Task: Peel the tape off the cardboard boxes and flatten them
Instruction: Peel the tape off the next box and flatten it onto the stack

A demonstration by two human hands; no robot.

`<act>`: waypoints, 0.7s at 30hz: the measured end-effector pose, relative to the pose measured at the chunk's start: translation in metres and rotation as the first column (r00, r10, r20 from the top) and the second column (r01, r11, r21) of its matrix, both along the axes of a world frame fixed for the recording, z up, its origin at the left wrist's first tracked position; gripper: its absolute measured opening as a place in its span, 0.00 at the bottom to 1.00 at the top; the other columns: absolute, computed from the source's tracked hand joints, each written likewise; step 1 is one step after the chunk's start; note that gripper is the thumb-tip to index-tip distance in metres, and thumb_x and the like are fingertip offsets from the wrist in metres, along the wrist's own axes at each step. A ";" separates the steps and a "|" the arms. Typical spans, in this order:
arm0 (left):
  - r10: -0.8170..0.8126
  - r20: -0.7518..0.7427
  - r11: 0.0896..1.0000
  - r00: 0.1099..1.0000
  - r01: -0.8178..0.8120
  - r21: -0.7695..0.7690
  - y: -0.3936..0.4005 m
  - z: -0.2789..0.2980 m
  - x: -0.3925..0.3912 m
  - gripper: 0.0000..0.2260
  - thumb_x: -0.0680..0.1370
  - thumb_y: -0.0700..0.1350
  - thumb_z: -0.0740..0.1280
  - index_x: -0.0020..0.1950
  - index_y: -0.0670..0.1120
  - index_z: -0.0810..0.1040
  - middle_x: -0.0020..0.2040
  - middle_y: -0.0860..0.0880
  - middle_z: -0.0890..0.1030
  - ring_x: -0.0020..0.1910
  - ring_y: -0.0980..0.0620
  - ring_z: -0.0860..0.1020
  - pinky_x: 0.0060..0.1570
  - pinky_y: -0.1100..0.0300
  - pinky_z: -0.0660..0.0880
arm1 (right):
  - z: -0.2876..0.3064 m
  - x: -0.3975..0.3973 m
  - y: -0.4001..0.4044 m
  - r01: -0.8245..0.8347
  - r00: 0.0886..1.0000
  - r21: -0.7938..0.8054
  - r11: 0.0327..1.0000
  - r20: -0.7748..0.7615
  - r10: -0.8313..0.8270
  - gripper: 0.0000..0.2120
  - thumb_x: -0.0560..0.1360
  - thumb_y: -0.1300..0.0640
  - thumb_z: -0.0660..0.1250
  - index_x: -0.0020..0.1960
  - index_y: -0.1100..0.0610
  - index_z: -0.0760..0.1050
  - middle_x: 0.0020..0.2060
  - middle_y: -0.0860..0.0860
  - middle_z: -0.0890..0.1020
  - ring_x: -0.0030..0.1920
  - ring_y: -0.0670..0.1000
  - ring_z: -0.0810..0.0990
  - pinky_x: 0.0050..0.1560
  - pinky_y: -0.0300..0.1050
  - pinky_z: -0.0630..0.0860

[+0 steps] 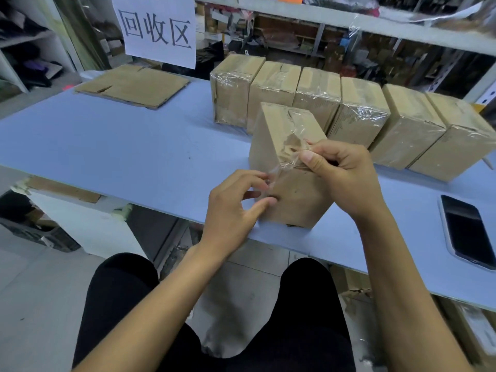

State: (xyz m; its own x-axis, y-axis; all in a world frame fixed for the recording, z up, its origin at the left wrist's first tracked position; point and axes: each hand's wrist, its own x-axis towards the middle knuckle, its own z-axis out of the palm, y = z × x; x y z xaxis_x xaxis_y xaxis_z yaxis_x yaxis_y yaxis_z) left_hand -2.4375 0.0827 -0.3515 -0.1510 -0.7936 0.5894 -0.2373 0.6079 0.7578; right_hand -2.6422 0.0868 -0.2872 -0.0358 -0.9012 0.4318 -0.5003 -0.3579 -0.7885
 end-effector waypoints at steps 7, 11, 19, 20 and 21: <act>-0.062 0.086 0.996 0.994 0.068 -0.058 -0.012 0.009 -0.003 0.03 0.75 0.34 0.70 0.42 0.40 0.79 0.48 0.48 0.79 0.50 0.53 0.79 0.49 0.59 0.79 | -0.001 -0.003 0.000 -0.048 0.996 -0.015 0.999 0.076 0.049 0.14 0.77 0.56 0.69 0.45 0.68 0.83 0.41 0.61 0.85 0.49 0.37 0.81 0.49 0.39 0.72; -0.064 0.069 0.998 0.996 0.066 -0.020 -0.013 0.009 -0.001 0.04 0.76 0.33 0.70 0.47 0.40 0.78 0.50 0.49 0.77 0.52 0.52 0.79 0.49 0.62 0.78 | -0.002 -0.002 -0.001 -0.035 0.994 -0.004 0.999 0.108 0.035 0.11 0.76 0.56 0.70 0.44 0.64 0.84 0.40 0.53 0.86 0.50 0.38 0.81 0.50 0.39 0.73; 0.012 0.191 0.977 0.982 0.029 -0.211 -0.015 0.005 0.007 0.01 0.74 0.35 0.69 0.44 0.39 0.79 0.49 0.48 0.78 0.48 0.53 0.78 0.45 0.53 0.79 | -0.003 0.008 -0.003 -0.025 0.998 -0.020 0.999 0.049 0.026 0.10 0.75 0.53 0.71 0.43 0.60 0.84 0.39 0.43 0.86 0.59 0.41 0.82 0.58 0.44 0.77; 0.019 0.200 0.977 0.980 0.024 -0.212 -0.015 0.005 0.007 0.01 0.75 0.37 0.68 0.44 0.39 0.78 0.50 0.49 0.77 0.49 0.56 0.78 0.45 0.53 0.78 | -0.003 0.009 -0.002 -0.027 0.999 -0.021 0.999 0.040 0.027 0.10 0.75 0.53 0.71 0.43 0.60 0.84 0.39 0.43 0.86 0.60 0.41 0.82 0.59 0.45 0.77; 0.024 0.208 0.977 0.978 0.020 -0.211 -0.015 0.005 0.006 0.03 0.75 0.39 0.66 0.43 0.40 0.77 0.51 0.49 0.76 0.50 0.59 0.76 0.45 0.54 0.77 | -0.003 0.009 -0.002 -0.028 0.999 -0.023 0.999 0.033 0.028 0.10 0.75 0.53 0.71 0.42 0.60 0.84 0.39 0.44 0.86 0.61 0.41 0.81 0.60 0.46 0.78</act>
